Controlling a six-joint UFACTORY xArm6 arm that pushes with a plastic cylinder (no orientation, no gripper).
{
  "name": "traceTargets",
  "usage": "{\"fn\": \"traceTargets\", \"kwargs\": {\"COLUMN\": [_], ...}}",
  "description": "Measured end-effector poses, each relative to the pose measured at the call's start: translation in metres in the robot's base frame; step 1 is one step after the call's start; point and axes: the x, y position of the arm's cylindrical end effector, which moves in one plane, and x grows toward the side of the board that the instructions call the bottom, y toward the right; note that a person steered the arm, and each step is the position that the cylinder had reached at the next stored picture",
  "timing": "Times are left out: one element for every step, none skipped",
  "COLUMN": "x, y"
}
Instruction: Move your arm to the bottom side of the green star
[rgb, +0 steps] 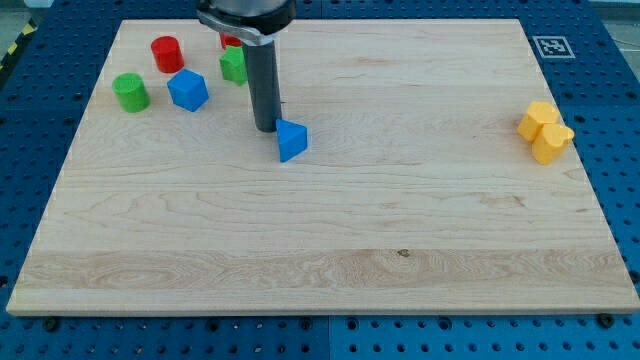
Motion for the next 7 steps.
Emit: {"fn": "traceTargets", "kwargs": {"x": [-0.004,-0.024,-0.056,-0.075,-0.077,-0.076,-0.077], "y": [0.010,0.017,0.017,0.017,0.005,-0.017,-0.023]}}
